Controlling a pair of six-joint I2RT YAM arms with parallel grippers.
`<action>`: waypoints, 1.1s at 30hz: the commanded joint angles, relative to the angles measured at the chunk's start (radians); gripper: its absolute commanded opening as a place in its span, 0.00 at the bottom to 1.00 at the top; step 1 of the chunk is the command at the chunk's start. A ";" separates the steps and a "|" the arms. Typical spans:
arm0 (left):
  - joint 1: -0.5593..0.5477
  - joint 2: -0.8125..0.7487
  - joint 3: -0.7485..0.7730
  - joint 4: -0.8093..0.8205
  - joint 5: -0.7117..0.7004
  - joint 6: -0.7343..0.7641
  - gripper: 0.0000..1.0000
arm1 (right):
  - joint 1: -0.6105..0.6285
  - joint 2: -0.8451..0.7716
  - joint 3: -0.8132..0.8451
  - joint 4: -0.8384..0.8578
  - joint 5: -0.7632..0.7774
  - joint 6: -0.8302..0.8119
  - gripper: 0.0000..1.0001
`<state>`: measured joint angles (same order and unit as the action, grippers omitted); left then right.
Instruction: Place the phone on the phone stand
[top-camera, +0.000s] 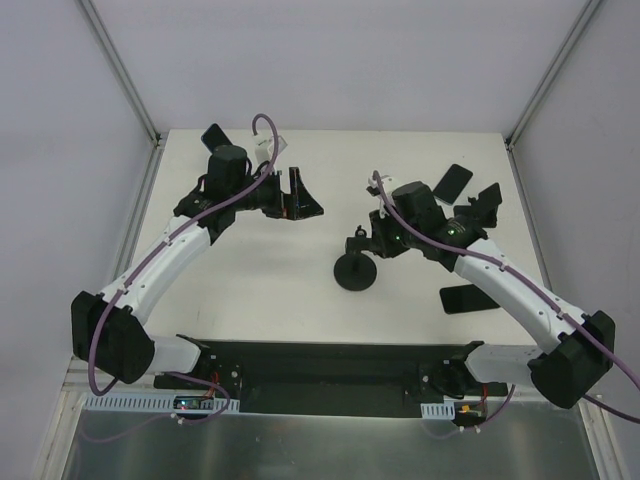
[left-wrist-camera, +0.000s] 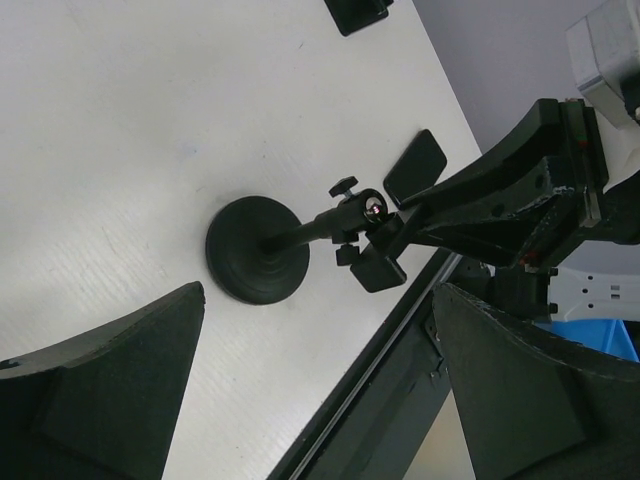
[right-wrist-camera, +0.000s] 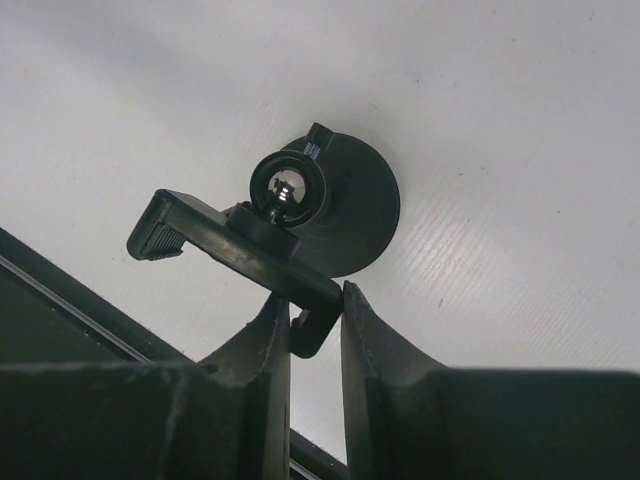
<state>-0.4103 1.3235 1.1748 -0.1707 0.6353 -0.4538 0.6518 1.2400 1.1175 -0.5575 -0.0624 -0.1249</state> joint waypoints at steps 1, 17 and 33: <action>0.021 0.025 -0.027 0.056 0.001 -0.009 0.95 | 0.038 -0.013 0.073 0.064 0.115 -0.113 0.01; 0.088 0.086 -0.060 0.163 0.158 -0.144 0.96 | 0.060 0.027 0.108 -0.019 0.233 0.070 0.94; 0.099 0.019 -0.066 0.198 0.187 -0.194 0.96 | -0.203 -0.335 -0.166 -0.298 0.501 0.442 0.96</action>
<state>-0.3008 1.3926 1.1046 -0.0124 0.8085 -0.6479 0.5972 0.9184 1.0416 -0.7475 0.4053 0.1650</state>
